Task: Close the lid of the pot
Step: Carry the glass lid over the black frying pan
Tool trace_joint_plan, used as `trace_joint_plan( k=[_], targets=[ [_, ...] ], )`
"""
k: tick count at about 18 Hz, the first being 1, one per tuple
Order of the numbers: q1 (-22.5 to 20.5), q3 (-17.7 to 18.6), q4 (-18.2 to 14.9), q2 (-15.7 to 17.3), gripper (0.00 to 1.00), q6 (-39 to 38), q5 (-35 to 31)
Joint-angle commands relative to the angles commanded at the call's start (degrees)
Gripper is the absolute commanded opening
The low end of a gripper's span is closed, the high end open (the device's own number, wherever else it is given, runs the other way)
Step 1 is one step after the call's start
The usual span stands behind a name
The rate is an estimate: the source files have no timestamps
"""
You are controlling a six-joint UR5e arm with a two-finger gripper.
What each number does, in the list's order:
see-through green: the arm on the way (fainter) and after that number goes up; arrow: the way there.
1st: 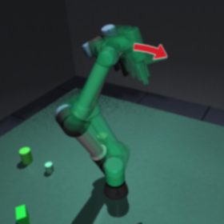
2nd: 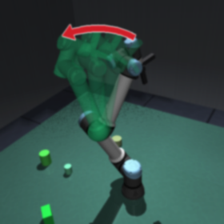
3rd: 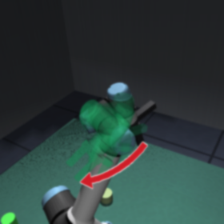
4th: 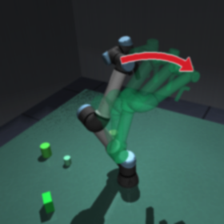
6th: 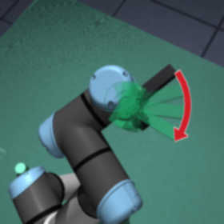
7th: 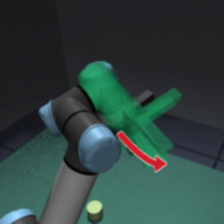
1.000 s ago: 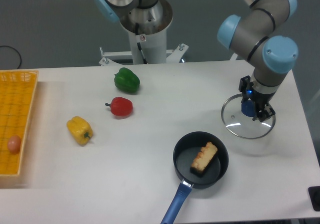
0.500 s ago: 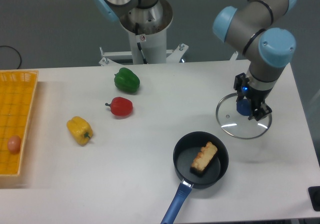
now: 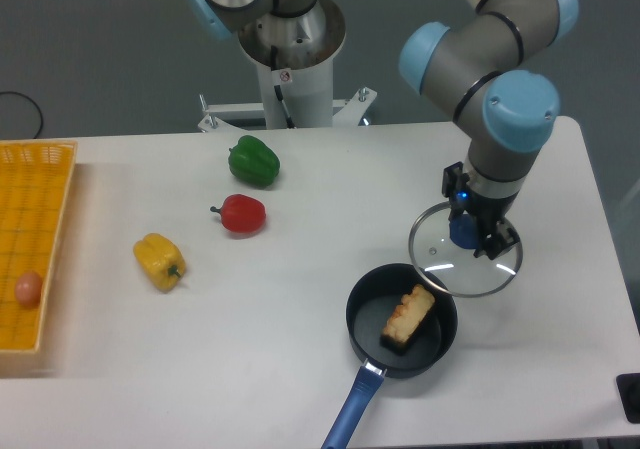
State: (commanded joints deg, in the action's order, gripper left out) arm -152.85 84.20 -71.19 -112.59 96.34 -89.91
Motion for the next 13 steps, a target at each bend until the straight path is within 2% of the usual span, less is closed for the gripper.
trace_joint_plan(
  k=[13],
  targets=[
    [4.75, -1.40, 0.53, -1.67, 0.62, -7.30, 0.18]
  ],
)
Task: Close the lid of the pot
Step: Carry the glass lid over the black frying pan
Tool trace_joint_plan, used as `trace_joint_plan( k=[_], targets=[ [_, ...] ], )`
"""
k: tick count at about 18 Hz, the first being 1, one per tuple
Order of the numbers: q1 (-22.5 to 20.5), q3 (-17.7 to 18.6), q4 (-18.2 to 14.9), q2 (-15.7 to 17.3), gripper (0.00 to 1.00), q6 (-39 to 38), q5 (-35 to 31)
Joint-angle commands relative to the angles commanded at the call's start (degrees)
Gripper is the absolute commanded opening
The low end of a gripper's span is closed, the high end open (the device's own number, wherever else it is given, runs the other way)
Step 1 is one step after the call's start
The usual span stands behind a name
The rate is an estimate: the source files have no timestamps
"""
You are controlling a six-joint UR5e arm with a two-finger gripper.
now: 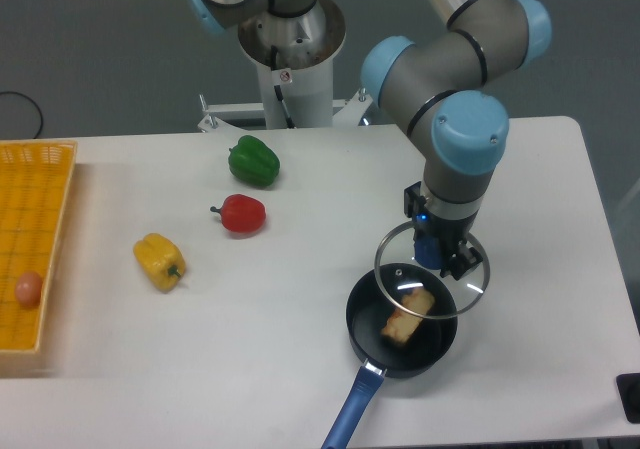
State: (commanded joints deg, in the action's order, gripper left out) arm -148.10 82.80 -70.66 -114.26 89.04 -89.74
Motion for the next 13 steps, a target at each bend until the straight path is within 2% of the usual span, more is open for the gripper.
trace_joint_plan(
  k=[13],
  targets=[
    [1.14, -3.87, 0.18, -3.34, 0.62, -3.34, 0.62]
  ],
)
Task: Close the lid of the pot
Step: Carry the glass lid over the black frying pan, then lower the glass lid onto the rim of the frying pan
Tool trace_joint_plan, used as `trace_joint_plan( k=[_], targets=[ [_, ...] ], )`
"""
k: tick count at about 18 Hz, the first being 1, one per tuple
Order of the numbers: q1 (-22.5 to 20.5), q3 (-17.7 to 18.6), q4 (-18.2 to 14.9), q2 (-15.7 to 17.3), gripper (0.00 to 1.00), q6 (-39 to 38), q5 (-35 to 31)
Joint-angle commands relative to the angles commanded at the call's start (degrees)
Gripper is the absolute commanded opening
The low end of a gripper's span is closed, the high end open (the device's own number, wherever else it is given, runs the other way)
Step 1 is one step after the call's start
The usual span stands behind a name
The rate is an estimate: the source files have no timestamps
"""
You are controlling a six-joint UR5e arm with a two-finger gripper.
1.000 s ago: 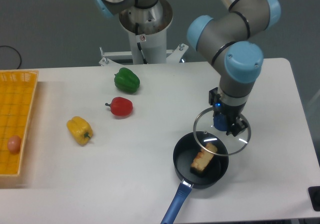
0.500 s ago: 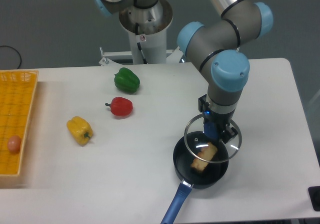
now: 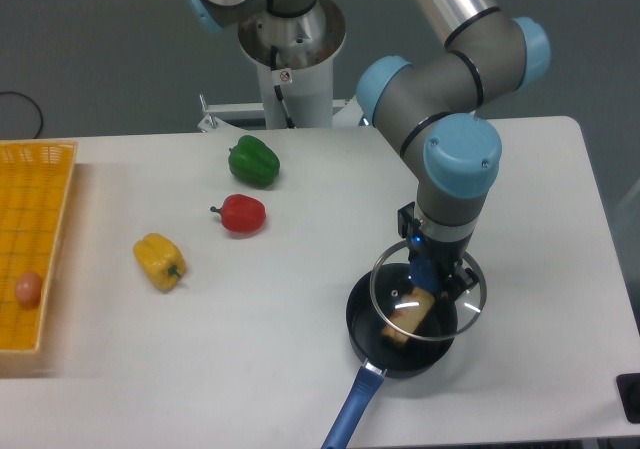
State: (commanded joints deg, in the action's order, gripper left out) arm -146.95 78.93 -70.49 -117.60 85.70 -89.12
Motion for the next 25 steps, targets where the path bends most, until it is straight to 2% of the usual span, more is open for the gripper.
trace_joint_plan(
  k=[7, 10, 25],
  targets=[
    [1.32, -0.09, 0.09, -0.44, 0.62, -1.67, 0.00],
    [1.76, -0.09, 1.23, -0.97, 0.62, -2.72, 0.00],
    [2.29, 0.44, 2.11, -2.11, 0.62, -2.90, -0.09]
  ],
)
